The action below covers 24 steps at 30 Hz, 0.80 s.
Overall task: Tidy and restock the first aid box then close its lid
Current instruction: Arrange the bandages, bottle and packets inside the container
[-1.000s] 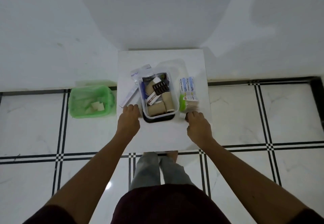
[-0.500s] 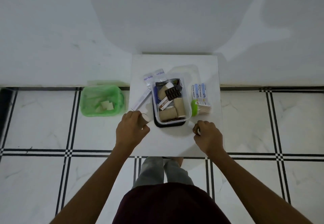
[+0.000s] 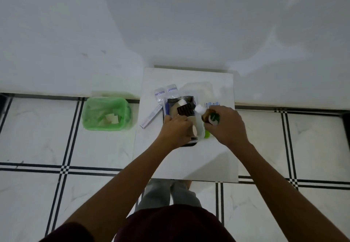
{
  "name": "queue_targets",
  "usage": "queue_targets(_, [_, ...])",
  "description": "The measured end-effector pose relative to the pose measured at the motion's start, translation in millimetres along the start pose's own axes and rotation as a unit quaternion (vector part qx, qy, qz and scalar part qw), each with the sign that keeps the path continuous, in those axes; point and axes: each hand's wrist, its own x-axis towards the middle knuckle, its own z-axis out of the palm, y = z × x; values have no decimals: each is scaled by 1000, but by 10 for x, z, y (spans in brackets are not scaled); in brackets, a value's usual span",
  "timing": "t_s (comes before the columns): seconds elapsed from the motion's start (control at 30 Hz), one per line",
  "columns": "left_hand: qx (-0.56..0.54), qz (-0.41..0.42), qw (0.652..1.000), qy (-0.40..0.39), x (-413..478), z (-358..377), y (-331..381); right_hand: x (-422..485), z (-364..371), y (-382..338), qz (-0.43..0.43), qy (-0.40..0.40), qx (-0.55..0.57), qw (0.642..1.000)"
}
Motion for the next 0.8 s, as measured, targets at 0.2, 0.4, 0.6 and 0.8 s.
queue_targets(0.2, [-30, -1, 1000, 7, -125, 32, -85, 340, 326, -220, -70, -45, -7, 996])
queue_targets(0.4, [-119, -81, 967, 213, -588, 30, -401, 527, 492, -340, -132, -172, -59, 975])
queue_targets(0.6, [-182, -233, 947, 128, -415, 103, -867, 647, 648, -249, -126, -197, -94, 968])
queue_targets(0.8, [-124, -252, 958, 59, -149, 190, -858, 713, 681, -198, -113, -252, -124, 953])
